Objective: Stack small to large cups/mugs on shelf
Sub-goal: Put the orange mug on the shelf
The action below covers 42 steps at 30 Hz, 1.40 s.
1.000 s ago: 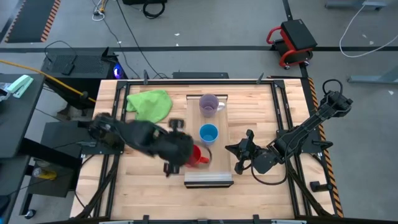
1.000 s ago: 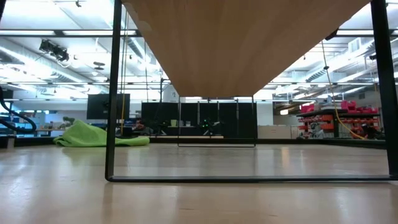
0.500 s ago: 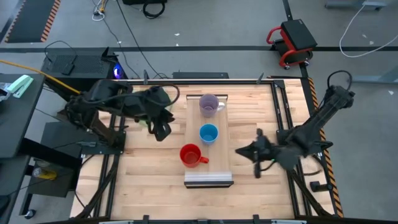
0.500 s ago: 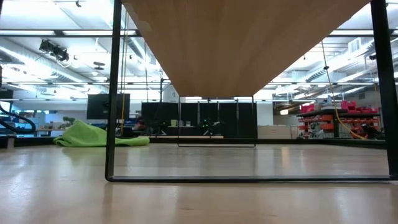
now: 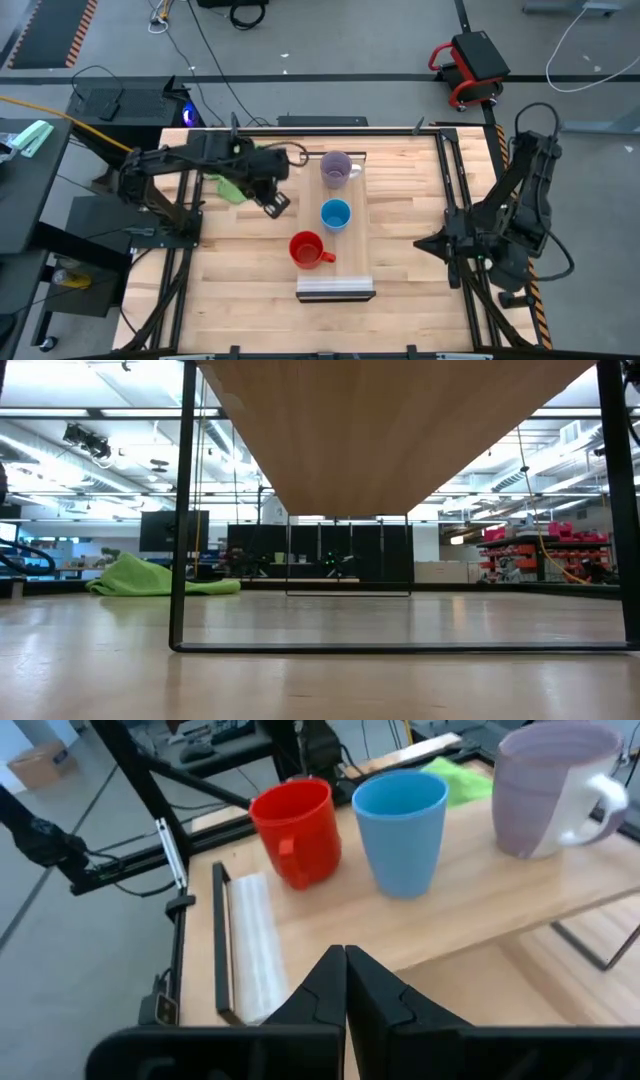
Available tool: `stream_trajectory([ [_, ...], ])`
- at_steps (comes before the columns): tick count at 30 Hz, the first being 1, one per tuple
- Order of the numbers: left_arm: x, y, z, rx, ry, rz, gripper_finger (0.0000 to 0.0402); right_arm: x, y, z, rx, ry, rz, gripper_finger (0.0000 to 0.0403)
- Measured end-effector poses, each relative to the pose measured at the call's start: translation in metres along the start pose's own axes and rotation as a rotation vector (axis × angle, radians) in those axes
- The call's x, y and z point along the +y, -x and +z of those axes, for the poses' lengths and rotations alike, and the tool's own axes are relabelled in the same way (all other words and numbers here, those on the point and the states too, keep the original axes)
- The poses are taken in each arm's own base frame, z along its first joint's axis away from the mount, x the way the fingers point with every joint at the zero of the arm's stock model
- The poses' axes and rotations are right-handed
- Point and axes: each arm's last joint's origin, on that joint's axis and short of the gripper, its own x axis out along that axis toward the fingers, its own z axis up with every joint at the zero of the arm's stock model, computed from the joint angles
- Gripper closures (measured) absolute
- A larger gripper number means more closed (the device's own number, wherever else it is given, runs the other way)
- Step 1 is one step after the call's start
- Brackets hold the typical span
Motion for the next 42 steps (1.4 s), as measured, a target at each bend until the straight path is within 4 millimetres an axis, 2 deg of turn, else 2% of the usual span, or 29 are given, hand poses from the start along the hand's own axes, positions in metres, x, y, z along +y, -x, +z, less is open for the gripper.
stream_trajectory([
  [5,0.026,0.009,0.012,-0.046,0.152,0.012,0.0379,0.009,-0.003,-0.011,0.02,-0.004,-0.004,0.0394],
  [9,0.03,0.016,0.015,-0.037,0.192,-0.036,0.0395,0.012,-0.006,-0.015,0.03,-0.002,-0.012,0.0394],
  [12,0.022,0.023,0.011,-0.015,0.182,-0.1,0.0395,0.01,-0.005,-0.015,0.034,0.012,-0.024,0.0394],
  [19,-0.019,0.021,-0.018,0.018,0.113,-0.12,0.0396,-0.002,0.0,-0.011,0.042,0.001,-0.033,0.0394],
  [23,-0.039,0.01,-0.034,-0.017,0.07,-0.052,0.0397,-0.008,0.002,-0.011,0.052,-0.013,-0.06,0.0394],
  [26,-0.044,-0.002,-0.043,-0.006,0.078,0.003,0.0397,-0.01,0.002,-0.012,0.063,-0.017,-0.066,0.0394],
  [32,-0.037,-0.031,-0.045,0.125,0.091,0.067,0.0395,-0.01,0.002,-0.013,0.102,-0.02,-0.055,0.0394],
  [36,-0.033,-0.036,-0.041,0.198,0.106,0.042,0.039,-0.01,0.002,-0.013,0.105,-0.019,-0.057,0.0394],
  [42,-0.029,-0.037,-0.033,0.185,0.097,0.026,0.0384,-0.01,0.002,-0.013,0.105,-0.031,-0.058,0.0394],
])
